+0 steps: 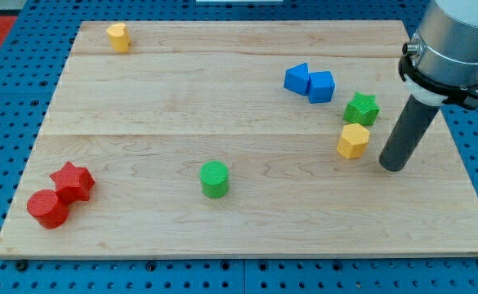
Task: Move the yellow hexagon above to the green circle
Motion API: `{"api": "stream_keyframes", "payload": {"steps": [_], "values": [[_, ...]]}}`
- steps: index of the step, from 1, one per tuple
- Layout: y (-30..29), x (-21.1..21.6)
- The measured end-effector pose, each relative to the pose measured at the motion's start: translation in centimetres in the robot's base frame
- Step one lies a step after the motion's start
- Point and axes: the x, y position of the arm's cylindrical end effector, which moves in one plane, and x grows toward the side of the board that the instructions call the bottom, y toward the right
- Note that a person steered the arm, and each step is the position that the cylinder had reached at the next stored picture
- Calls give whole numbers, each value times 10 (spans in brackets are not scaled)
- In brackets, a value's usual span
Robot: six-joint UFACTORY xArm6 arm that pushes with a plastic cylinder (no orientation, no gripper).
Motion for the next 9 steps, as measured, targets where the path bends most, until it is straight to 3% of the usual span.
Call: {"api": "stream_keyframes", "payload": {"steps": [2, 5, 9], "values": [[-4, -5], [-69, -46], [-143, -125]]}}
